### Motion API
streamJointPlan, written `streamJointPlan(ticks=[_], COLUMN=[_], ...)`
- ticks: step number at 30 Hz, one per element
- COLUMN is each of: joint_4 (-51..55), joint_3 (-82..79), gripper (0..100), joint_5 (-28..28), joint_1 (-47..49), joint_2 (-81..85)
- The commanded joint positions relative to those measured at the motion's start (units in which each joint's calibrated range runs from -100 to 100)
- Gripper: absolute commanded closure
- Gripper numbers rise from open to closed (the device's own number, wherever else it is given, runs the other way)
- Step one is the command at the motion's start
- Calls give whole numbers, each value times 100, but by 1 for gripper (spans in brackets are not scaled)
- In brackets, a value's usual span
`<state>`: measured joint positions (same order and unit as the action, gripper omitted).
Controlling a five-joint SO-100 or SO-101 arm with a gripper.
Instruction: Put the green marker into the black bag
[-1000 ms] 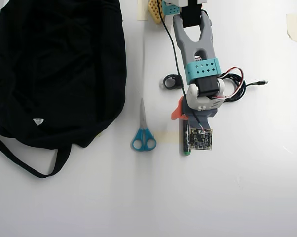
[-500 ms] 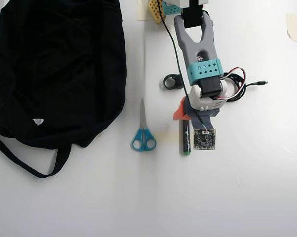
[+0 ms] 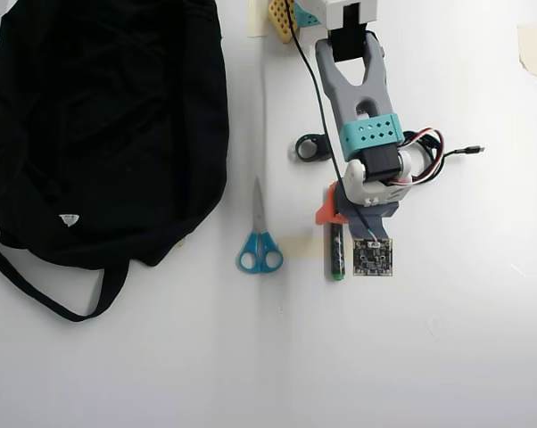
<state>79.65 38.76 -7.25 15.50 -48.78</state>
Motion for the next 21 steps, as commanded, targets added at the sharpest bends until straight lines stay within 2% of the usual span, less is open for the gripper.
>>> streamJointPlan(ticks=[1,21], joint_4=[-6,-49], joint_3=[266,266], gripper=[73,73], joint_5=[28,12], joint_1=[50,-32], joint_2=[73,-234])
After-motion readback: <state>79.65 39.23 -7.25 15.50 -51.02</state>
